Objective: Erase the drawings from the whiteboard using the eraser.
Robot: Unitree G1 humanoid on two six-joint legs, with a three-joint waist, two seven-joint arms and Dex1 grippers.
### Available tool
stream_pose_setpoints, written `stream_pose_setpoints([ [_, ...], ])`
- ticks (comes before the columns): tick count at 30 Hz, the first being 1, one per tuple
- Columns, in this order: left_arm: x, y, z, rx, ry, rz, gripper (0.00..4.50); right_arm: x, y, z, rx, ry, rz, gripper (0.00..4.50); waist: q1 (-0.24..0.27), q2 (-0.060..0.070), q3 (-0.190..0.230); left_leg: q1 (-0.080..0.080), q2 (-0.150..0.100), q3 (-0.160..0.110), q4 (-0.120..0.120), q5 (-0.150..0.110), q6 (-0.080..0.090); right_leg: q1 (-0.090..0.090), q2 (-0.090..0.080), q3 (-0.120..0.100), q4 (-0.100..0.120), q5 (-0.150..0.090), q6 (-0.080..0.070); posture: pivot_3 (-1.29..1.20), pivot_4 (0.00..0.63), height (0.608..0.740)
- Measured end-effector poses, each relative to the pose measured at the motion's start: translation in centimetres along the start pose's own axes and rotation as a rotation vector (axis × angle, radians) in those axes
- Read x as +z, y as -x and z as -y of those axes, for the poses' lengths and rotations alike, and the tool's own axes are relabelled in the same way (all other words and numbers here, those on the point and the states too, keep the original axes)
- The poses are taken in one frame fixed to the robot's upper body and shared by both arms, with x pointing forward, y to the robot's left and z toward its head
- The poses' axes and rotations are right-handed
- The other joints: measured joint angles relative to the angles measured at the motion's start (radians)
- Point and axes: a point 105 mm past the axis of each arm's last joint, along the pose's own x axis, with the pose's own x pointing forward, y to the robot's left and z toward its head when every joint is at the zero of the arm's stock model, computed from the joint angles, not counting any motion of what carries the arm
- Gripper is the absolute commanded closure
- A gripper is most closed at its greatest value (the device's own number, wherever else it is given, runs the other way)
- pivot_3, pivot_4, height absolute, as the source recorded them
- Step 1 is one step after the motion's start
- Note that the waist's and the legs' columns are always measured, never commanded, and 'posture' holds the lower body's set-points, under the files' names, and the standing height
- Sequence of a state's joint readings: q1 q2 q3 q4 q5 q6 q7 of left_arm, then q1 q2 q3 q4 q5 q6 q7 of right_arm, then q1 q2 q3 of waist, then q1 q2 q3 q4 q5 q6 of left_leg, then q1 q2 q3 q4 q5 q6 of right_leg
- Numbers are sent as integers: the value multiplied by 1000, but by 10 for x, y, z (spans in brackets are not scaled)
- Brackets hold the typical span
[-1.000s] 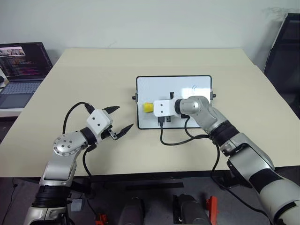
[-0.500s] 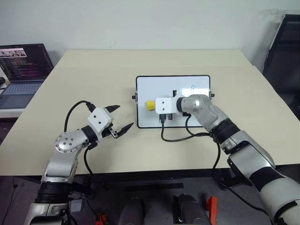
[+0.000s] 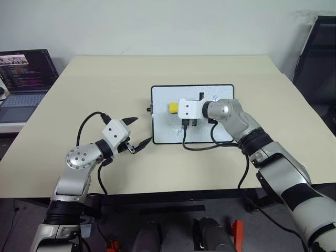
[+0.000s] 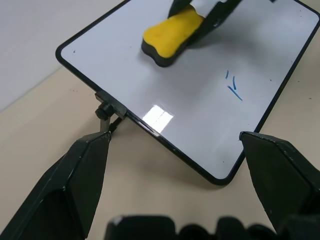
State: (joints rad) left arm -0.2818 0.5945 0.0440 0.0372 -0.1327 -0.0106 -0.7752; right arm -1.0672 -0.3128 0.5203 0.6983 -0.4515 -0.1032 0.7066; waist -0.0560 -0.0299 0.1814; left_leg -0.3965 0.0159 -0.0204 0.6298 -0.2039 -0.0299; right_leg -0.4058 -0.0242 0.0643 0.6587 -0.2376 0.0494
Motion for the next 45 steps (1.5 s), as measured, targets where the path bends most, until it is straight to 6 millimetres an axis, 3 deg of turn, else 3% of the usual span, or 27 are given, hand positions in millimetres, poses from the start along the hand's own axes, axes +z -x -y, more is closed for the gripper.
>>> stream_pose_setpoints([
  [4, 0, 0, 0, 0, 0, 0, 0, 7, -4, -28, 104, 25, 31, 3398, -1, 0, 0, 0, 0, 0, 0, 0, 0, 0, 0, 0, 0, 0, 0, 0, 150, 740],
  [8, 0, 0, 0, 0, 0, 0, 0, 6, -3, -29, 112, 35, 22, 3398, 0, 0, 0, 0, 0, 0, 0, 0, 0, 0, 0, 0, 0, 0, -1, 0, 150, 740],
  [14, 0, 0, 0, 0, -1, -1, 0, -3, 1, 3, 13, 48, -30, 3398, 1, 0, 0, 0, 0, -1, 0, 0, 0, 0, 0, 0, 0, 0, -1, 0, 150, 740],
  [18, 3, -2, -2, 2, -8, 8, 0, -8, 8, 17, -33, -34, -12, 3398, 3, 0, 0, -1, 0, -1, 0, 0, 0, 0, 0, 0, 0, 0, -1, 0, 150, 740],
  [25, 10, -2, 3, -22, -12, 22, 0, 12, 57, 14, 75, -170, 214, 3399, 5, 0, 1, -9, 1, -2, -2, -2, -2, -8, 0, -2, -1, 0, 0, 0, 150, 740],
  [29, 18, 0, 3, -45, -21, 30, 0, -5, 103, 29, 27, -222, 192, 3399, 12, 0, 1, -12, 1, -3, -2, -4, -3, -11, 0, -4, -2, -1, -1, 0, 150, 740],
  [33, 21, 3, 10, -91, -8, 30, 0, -40, 135, 20, 22, -340, 104, 3399, 16, 0, 1, -12, 1, -2, -2, -5, -3, -10, 0, -4, -3, -1, -1, 0, 150, 740],
  [36, 23, 5, 14, -112, -2, 28, 0, -58, 152, 20, -19, -418, 66, 3399, 11, 0, 1, -12, 1, -2, -2, -5, -3, -11, 0, -3, -3, -4, 3, 0, 150, 740],
  [41, 35, 5, 17, -150, -3, 44, 0, -62, 173, 31, -94, -478, 108, 3399, 9, 0, 2, -12, 1, -2, -2, -5, -3, -11, 1, -3, -2, -4, 3, 0, 150, 740],
  [45, 46, 5, 20, -175, -16, 56, 0, -63, 177, 32, -104, -491, 120, 3399, 8, 0, 2, -12, 1, -1, -2, -5, -3, -11, 1, -3, -2, -4, 4, 0, 150, 740],
])
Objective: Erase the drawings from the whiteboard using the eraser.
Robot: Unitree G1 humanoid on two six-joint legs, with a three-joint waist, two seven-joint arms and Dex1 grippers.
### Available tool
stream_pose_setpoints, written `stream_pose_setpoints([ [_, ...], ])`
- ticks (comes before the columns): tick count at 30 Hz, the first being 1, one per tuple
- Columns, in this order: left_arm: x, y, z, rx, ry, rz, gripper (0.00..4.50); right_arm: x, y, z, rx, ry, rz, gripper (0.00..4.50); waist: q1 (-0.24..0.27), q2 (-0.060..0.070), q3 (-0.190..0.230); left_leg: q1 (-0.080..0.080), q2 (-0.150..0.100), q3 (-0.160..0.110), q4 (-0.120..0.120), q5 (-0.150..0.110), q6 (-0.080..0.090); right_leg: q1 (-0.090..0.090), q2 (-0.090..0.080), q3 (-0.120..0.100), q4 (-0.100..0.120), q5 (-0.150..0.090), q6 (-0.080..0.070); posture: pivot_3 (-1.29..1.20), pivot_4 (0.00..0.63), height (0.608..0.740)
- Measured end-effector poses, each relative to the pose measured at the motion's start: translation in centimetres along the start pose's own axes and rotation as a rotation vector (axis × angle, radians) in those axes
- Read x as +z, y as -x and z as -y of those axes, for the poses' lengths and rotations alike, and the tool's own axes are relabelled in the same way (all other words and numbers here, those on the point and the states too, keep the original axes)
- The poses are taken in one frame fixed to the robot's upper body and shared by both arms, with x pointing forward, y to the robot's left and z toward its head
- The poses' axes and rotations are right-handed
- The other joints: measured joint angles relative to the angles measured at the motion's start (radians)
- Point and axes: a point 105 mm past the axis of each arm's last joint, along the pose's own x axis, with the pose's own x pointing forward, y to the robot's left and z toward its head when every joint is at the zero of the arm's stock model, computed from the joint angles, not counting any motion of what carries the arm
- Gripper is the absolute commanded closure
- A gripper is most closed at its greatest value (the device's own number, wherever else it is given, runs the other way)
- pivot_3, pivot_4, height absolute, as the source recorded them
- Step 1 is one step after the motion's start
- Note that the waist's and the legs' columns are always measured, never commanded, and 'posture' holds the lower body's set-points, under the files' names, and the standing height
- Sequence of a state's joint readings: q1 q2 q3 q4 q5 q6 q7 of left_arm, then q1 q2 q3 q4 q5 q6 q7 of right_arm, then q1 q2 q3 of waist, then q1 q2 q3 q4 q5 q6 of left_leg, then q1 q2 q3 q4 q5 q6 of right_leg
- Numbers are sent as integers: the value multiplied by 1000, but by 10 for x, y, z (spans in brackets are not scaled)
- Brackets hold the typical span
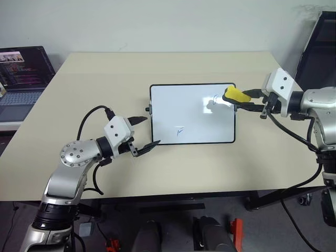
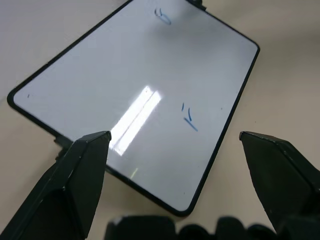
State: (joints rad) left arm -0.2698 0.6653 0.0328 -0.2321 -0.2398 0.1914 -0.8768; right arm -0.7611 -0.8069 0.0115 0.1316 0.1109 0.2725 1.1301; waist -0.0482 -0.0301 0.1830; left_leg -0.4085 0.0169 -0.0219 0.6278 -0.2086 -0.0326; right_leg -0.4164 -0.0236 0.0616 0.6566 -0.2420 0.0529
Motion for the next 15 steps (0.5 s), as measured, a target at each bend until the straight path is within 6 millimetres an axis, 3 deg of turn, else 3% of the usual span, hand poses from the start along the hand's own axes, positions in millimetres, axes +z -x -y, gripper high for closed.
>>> stream_pose_setpoints([
  [11, 9, -2, -11, 18, 1, -32, 0, 0, -1, 1, -14, -3, 2, 3399, 0, 0, 0, 0, 0, 0, 0, 0, 0, 0, 0, 0, 0, 0, 0, 0, 150, 740],
  [15, 26, -1, -14, -2, 11, -42, 0, 0, -2, 0, -12, -3, 4, 3399, 0, -1, 0, 0, 0, 0, 0, 0, 0, 0, 0, 0, 0, 0, 0, 0, 150, 740],
])
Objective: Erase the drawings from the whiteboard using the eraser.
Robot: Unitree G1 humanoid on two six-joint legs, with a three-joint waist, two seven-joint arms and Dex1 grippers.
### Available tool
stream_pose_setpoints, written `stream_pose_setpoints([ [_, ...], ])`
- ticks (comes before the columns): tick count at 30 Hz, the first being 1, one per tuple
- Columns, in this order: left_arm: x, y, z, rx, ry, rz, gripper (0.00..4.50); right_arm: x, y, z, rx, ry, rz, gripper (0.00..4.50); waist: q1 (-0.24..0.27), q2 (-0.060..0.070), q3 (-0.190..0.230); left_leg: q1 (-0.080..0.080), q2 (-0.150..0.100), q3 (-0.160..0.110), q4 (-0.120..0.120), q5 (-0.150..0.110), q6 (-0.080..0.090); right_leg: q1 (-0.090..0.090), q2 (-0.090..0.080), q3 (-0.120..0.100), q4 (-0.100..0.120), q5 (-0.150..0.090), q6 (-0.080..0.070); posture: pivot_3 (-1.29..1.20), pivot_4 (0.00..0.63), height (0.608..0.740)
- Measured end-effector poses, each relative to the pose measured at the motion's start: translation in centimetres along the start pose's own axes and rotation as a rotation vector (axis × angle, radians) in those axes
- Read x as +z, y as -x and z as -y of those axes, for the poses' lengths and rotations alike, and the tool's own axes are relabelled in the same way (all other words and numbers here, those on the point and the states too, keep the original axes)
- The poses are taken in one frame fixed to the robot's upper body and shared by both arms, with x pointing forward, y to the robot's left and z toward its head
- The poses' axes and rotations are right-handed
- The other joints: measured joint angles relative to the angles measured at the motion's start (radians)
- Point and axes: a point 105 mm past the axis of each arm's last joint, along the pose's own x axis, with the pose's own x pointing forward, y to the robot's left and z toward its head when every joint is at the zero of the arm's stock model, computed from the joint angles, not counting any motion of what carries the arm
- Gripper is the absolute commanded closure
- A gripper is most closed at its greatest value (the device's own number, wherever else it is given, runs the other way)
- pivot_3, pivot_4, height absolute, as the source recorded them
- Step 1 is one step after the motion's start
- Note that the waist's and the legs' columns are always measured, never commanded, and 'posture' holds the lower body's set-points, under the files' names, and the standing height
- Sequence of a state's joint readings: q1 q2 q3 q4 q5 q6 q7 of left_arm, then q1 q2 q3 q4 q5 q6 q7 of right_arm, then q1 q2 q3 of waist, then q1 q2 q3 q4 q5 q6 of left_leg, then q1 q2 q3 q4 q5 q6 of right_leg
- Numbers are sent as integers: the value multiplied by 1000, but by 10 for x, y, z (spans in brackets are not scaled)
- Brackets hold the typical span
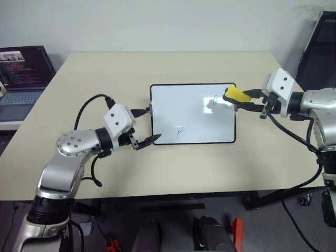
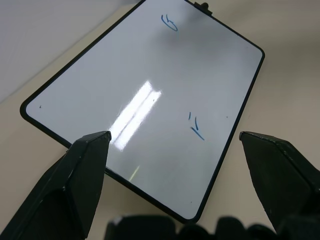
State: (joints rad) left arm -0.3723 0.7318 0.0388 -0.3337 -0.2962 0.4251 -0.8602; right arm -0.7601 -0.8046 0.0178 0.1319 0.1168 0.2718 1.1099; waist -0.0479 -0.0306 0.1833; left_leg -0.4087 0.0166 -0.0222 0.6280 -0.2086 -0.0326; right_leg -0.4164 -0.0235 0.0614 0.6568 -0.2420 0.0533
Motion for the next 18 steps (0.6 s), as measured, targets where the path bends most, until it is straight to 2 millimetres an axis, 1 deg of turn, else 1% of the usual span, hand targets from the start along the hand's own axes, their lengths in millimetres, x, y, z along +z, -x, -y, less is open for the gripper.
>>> stream_pose_setpoints([
  [2, 7, 4, -3, -6, -11, -12, 0, 0, 0, 0, 0, 0, 0, 3399, -2, 0, 0, 0, 0, 0, 0, 0, 0, 0, 0, 0, 0, 0, 0, 0, 150, 740],
  [4, 11, 8, -4, -17, -13, -38, 0, 0, 0, 0, 0, 1, -1, 3399, -3, 0, 0, 0, 0, 0, 0, 0, 0, 0, 0, 0, 0, 0, 0, 0, 150, 740],
  [6, 13, 11, -4, -31, -6, -57, 0, 0, 0, 0, 0, 1, -2, 3399, -4, 0, 0, 0, 0, 0, 0, 0, 0, 0, 0, 0, 0, 0, 0, 0, 150, 740],
  [12, 15, 11, -5, -21, -11, -57, 0, 0, -1, -1, 5, 0, 0, 3399, -3, 0, 0, 0, 0, 0, 0, 0, 0, 0, 0, 0, 0, 0, 0, 0, 150, 740],
  [15, 15, 11, -6, -17, -14, -58, 0, 5, -4, -3, 12, 0, 25, 3399, -4, 0, 0, 0, 0, 0, 0, 0, 0, 0, 0, 0, 1, 0, 0, 0, 150, 740],
  [18, 15, 11, -7, -9, -20, -57, 0, 19, -10, -7, 34, 19, 68, 3399, -5, 0, 0, 0, 0, 0, 0, 0, 0, 0, 0, 0, 1, 0, 0, 0, 150, 740],
])
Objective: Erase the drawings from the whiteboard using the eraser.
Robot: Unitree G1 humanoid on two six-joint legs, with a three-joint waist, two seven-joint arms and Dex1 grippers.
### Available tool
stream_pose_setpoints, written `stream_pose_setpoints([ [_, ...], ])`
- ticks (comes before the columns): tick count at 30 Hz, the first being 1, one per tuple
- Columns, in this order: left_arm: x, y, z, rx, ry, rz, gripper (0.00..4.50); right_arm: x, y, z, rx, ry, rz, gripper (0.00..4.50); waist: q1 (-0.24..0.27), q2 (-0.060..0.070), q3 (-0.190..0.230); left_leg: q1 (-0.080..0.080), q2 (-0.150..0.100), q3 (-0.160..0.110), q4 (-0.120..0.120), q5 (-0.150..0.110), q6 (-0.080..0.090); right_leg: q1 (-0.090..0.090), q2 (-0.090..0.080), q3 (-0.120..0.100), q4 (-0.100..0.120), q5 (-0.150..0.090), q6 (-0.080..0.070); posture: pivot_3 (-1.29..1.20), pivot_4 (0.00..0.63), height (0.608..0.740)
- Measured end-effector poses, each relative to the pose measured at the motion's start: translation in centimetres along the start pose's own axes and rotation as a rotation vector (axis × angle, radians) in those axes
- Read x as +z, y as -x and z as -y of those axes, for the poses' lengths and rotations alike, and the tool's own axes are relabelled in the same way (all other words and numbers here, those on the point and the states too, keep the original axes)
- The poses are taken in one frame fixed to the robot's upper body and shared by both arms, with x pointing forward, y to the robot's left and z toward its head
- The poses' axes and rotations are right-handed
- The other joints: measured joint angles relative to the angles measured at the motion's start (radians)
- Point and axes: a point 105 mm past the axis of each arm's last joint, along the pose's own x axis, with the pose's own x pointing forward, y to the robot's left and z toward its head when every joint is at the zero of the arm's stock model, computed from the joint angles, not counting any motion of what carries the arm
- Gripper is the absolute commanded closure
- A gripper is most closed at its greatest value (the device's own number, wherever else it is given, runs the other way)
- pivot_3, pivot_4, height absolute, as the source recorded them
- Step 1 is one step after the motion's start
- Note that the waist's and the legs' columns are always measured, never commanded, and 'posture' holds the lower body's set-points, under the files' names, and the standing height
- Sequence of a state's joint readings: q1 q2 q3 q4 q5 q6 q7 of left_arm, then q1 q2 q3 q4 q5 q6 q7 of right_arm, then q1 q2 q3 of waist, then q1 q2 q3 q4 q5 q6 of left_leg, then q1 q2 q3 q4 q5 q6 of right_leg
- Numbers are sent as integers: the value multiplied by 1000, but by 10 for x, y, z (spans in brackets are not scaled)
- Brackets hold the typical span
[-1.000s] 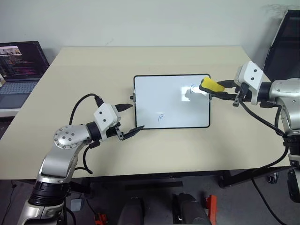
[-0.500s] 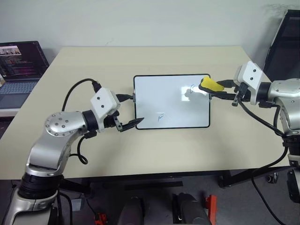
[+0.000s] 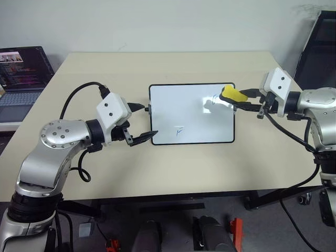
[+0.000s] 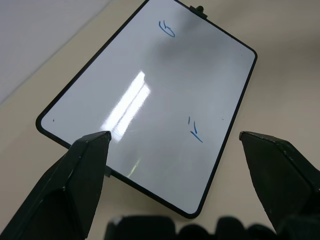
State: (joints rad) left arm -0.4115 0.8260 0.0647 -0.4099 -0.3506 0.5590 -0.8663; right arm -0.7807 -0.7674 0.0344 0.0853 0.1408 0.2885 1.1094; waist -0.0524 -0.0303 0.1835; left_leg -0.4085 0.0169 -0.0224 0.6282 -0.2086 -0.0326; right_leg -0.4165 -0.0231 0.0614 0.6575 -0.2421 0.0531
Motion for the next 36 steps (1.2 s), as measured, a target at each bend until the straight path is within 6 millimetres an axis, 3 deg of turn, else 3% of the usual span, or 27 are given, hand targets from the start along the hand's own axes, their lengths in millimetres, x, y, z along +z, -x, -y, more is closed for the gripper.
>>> stream_pose_setpoints([
  [3, -1, 0, 0, 3, 2, -2, 0, 16, -14, -9, 37, 18, 53, 3399, -2, 0, 0, 0, 0, 0, 0, 0, 0, 0, 0, 0, 0, 0, 0, 0, 150, 740],
  [8, -6, -6, 4, -10, -17, -2, 0, 48, -87, -64, 164, 5, 179, 3399, -8, 0, 0, 2, 3, 1, 0, 0, 0, 0, 3, 1, 4, 0, -1, 0, 150, 740],
  [10, -7, -11, 10, -30, -14, 11, 0, 46, -113, -79, 170, 32, 137, 3400, -4, 0, 0, 0, 3, 1, 1, 0, 0, -3, 3, 1, 5, 0, -2, 0, 150, 740],
  [15, -21, -9, 14, -35, 22, -15, 0, 30, -141, -72, 74, 105, 18, 3401, 11, 0, 0, -1, 2, 1, 1, 0, 0, -3, 2, 0, 4, 3, -6, 0, 150, 740],
  [21, -28, -8, 15, -29, 18, -24, 0, -4, -156, -70, 46, 167, -94, 3401, 8, 0, 0, -1, 2, 1, 1, 0, 0, -3, 2, 0, 4, 2, -7, 0, 150, 740],
  [26, -39, -6, 20, -47, 35, -54, 0, -9, -160, -69, 41, 247, -88, 3406, 0, -1, 0, 1, 3, 0, 1, 0, 0, -2, 3, 0, 6, 2, -7, 0, 150, 740],
  [30, -39, -6, 20, -49, 34, -52, 0, -15, -163, -73, 52, 259, -90, 3407, 0, -1, 0, 12, 3, 0, 1, 0, 0, 9, 3, 0, 5, -2, -5, 0, 150, 740],
  [36, -39, -5, 20, -50, 32, -50, 0, -33, -157, -108, 224, 294, -128, 3407, 0, -3, -3, 15, 5, 0, 1, 0, 0, 12, 4, 0, 5, -3, -8, 0, 150, 740],
])
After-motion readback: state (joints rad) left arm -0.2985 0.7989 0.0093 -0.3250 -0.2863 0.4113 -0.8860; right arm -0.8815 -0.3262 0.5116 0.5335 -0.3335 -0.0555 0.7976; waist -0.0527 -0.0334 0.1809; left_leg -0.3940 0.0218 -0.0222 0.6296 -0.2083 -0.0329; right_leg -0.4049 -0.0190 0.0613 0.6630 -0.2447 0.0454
